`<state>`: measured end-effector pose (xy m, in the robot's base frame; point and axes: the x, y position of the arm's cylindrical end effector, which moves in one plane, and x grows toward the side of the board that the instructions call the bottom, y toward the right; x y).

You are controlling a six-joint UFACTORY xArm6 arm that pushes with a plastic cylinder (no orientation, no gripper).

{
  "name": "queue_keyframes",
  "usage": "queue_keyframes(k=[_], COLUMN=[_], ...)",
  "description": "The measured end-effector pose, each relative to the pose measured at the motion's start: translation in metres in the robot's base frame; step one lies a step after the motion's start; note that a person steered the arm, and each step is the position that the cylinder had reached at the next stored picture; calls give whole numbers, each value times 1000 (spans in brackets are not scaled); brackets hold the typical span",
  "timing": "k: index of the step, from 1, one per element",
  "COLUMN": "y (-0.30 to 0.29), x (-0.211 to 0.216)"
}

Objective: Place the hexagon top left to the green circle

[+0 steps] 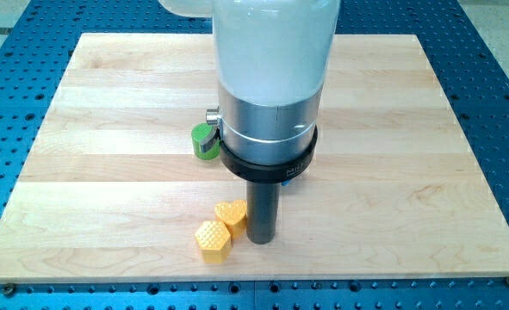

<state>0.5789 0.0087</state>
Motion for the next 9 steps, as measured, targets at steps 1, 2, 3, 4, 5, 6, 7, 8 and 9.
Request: queue_keyframes(k=[1, 2, 3, 4, 5, 6, 7, 8, 9], y=[0, 12, 2, -61, -113, -148, -121, -106, -112], x=[0, 18, 39, 38, 11, -13, 11, -9, -64])
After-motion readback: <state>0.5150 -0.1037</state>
